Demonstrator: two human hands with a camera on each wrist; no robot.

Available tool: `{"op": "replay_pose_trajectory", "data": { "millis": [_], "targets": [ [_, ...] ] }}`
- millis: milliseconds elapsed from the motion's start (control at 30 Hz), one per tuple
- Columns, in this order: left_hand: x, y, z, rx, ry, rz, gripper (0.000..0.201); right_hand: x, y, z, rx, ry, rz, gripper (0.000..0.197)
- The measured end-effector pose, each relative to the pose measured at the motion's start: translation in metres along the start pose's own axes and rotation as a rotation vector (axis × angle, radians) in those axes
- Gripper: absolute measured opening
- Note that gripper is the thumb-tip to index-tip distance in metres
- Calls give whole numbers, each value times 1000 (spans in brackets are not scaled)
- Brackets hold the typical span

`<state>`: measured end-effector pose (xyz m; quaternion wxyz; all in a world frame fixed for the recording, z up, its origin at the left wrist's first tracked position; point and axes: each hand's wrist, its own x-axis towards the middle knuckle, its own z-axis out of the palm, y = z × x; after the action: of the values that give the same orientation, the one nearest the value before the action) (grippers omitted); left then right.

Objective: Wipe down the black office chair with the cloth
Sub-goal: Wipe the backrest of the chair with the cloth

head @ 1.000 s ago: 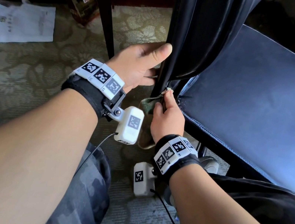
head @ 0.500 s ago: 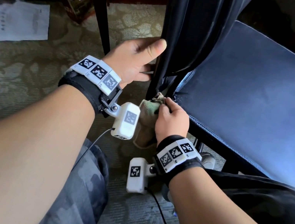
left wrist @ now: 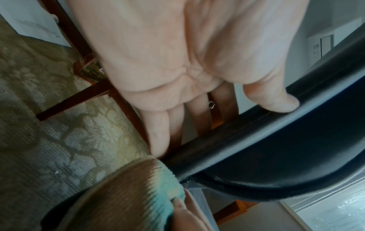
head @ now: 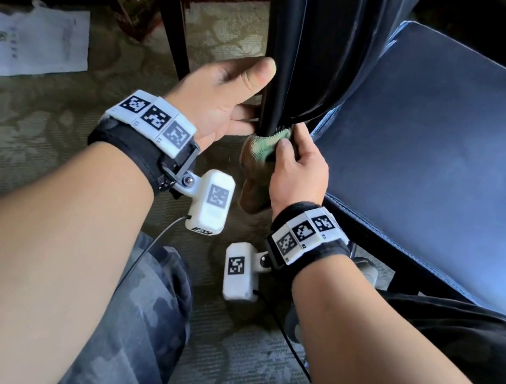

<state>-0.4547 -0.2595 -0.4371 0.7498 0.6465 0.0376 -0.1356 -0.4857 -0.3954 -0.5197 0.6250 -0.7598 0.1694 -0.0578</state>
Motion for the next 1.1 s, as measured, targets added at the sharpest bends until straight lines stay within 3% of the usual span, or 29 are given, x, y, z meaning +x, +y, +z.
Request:
{"op": "replay_pose_trajectory", "data": {
  "millis": [167,433,567,633,767,1033,1100],
  "targets": [
    [2,-1,1,-31,13,-18,49,3,5,3,-26,-76,49,46],
    [0,0,7,-18,83,-44,26,19,-3,-8,-357,-275,115,41],
    [-5,-1,12,-16,95,-47,59,18,-10,-28,-411,-426,204,29],
    [-7,-1,14,-33,108,-61,62,1,-1,-33,-304,-308,174,28],
    [-4,-1,12,-27,104,-77,29,-17,5,-32,-160,-87,15,29],
    [-6,0,12,9,74,-72,79,-4,11,-11,-69,-3,91,26],
    [-3,-1,8,0,60,-75,77,0,15,-6,-74,-5,102,19]
  ]
}}
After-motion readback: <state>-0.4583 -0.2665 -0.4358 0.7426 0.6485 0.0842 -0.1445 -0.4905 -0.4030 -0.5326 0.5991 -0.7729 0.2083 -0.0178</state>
